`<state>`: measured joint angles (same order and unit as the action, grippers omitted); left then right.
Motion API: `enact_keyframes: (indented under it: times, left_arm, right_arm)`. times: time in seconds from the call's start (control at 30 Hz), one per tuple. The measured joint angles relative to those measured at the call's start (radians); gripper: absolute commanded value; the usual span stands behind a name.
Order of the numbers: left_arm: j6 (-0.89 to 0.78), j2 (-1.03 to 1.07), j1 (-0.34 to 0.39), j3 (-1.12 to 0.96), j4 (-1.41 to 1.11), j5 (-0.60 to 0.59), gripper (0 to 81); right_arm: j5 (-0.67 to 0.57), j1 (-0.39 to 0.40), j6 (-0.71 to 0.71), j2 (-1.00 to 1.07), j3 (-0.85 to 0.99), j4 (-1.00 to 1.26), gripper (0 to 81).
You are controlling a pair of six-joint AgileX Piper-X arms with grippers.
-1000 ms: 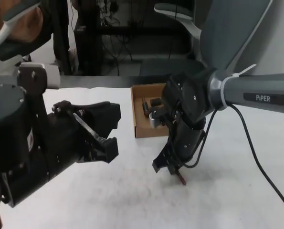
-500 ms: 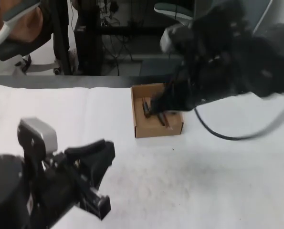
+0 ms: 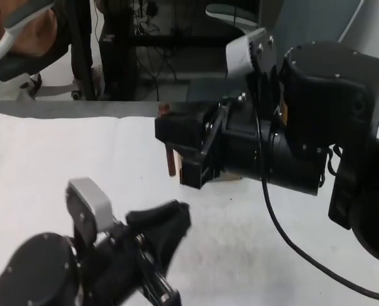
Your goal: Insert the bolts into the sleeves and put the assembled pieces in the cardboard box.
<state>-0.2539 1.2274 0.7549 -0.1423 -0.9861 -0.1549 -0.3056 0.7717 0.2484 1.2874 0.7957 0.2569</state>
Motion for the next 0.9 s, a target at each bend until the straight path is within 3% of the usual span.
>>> enact_keyframes:
  times: [0.17, 0.5, 0.9]
  left_arm:
    - [-0.002, 0.004, 0.046, 0.0, -0.04, 0.041, 1.8]
    - [0.033, 0.004, 0.046, 0.0, -0.168, 0.183, 1.8]
    - [0.037, 0.004, 0.046, 0.0, -0.204, 0.233, 1.8]
  right_arm:
    - [0.015, 0.003, 0.0, 0.0, 0.0, 0.013, 0.4]
    - [0.015, 0.003, 0.0, 0.0, -0.003, 0.013, 0.4]
    - [0.02, 0.005, 0.0, 0.0, -0.005, -0.003, 0.4]
